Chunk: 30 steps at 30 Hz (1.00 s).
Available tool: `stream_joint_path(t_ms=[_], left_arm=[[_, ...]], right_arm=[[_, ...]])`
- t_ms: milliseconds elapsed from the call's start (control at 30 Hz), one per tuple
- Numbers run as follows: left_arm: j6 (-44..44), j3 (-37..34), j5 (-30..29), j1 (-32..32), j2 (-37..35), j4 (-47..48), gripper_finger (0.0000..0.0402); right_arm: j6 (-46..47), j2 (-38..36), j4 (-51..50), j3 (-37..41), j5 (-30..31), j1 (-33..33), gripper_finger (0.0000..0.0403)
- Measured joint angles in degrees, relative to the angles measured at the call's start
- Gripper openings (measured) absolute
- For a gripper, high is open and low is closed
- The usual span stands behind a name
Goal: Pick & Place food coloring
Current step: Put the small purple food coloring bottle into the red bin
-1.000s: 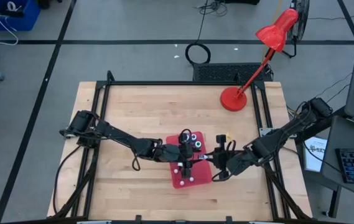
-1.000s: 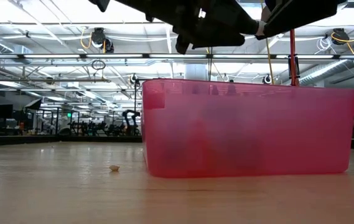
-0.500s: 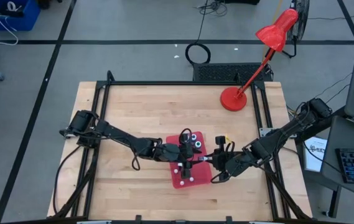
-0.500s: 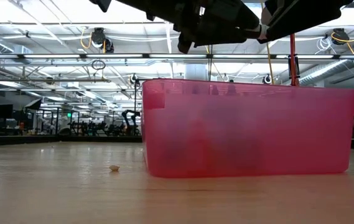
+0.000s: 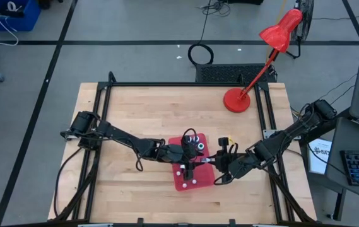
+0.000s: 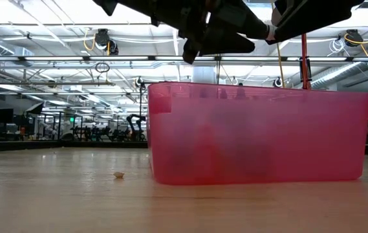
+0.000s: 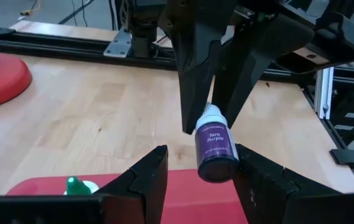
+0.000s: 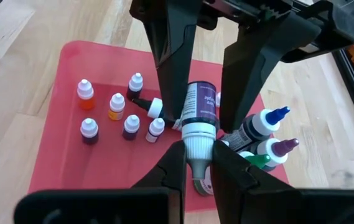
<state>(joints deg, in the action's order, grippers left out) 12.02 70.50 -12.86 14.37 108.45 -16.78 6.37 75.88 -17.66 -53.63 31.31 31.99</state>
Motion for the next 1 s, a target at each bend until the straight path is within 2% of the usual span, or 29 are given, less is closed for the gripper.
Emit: stream_joint_path(t_ms=[100, 200, 300, 400, 467, 633, 767, 900, 1000], left_arm=[[-1.1, 0.0, 0.1, 0.0, 0.0, 0.0, 0.0157], [-2.0, 0.0, 0.2, 0.3, 0.0, -0.1, 0.0108], [-5.1, 0.0, 0.1, 0.4, 0.0, -0.1, 0.0050], [-7.6, 0.0, -1.9, 0.7, -0.5, 0.3, 0.0050], [-8.8, 0.0, -5.4, 1.2, -0.6, 0.1, 0.0050], [-10.5, 0.0, -9.9, 1.6, -0.6, -0.4, 0.0050], [-14.3, -3.0, -9.1, 0.9, -0.6, -13.1, 0.0050], [-16.7, -10.5, -0.6, -0.5, -0.6, -34.5, 0.0050], [-16.5, -17.0, 2.0, -1.4, -0.6, -49.6, 0.0050]], right_arm=[[0.0, 0.0, 0.1, 0.0, 0.0, 0.0, 0.0036], [1.0, 0.0, 0.2, 0.0, 0.2, 0.0, 0.0039], [3.3, 0.0, 0.1, 0.0, 0.2, 0.0, 0.0077], [5.7, 0.0, -1.8, 0.0, 0.2, 0.0, 0.0124], [7.5, -0.1, -4.0, 0.0, 0.1, 0.0, 0.0145], [13.2, -0.4, -9.7, 0.0, -0.1, 0.0, 0.0165], [14.6, -0.4, -10.4, 0.0, 0.0, 0.0, 0.0160], [13.5, -0.4, -10.5, 0.0, 1.3, 0.0, 0.0150], [11.6, -0.4, -10.2, 0.0, 5.6, 0.0, 0.0143]])
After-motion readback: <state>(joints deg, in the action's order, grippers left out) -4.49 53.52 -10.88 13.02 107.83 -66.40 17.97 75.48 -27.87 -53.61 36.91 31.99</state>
